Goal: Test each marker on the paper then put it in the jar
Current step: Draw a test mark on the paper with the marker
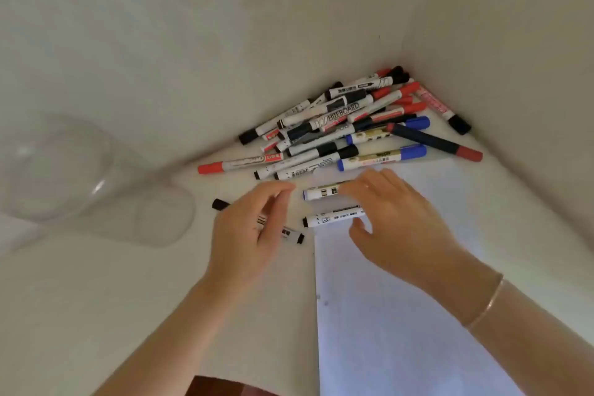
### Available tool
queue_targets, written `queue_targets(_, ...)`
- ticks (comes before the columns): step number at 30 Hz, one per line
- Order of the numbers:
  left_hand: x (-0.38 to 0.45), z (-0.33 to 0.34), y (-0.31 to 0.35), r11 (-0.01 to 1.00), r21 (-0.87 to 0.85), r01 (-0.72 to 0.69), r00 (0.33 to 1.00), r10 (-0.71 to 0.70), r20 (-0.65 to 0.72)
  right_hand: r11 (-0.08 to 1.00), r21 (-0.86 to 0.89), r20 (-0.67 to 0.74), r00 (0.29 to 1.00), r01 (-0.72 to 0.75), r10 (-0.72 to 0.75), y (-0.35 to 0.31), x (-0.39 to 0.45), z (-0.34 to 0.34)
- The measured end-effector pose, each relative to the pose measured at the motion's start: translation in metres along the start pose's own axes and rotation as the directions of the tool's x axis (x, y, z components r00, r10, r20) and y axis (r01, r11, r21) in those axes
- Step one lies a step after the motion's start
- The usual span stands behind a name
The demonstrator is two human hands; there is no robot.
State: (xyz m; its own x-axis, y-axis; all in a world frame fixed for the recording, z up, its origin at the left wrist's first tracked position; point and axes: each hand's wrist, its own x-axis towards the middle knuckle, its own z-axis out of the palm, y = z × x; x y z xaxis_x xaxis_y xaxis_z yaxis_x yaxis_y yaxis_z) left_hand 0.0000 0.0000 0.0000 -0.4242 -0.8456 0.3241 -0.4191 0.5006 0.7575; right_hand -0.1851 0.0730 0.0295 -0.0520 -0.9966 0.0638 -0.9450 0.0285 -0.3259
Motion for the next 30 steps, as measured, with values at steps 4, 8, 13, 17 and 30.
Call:
queue_targets(4, 0.034, 0.029, -0.007, 0.981, 0.114, -0.156, 0.981, 0.14, 0.134, 0.933, -0.274, 0.156, 0.968, 0.233, -0.196, 0.004, 0.015, 0.018)
queue_targets(8, 0.029, 0.04, -0.029, 0.967, 0.117, -0.227, 0.949, 0.193, 0.25, 0.876, -0.369, 0.216, 0.945, 0.311, -0.244, 0.004, 0.022, 0.033)
queue_targets(13, 0.018, 0.04, -0.027, 0.984, 0.058, -0.17, 0.948, 0.147, 0.284, 0.986, -0.128, 0.098, 0.991, 0.105, -0.093, 0.015, 0.032, 0.015)
queue_targets(17, 0.021, 0.035, -0.007, 0.985, -0.166, -0.043, 0.96, 0.087, 0.268, 0.962, 0.27, -0.035, 0.999, 0.027, -0.018, 0.012, 0.037, 0.006)
queue_targets(30, 0.02, 0.04, 0.016, 0.989, -0.115, -0.095, 0.923, 0.131, 0.361, -0.028, 0.989, 0.147, 0.955, -0.145, 0.257, 0.017, 0.025, 0.024)
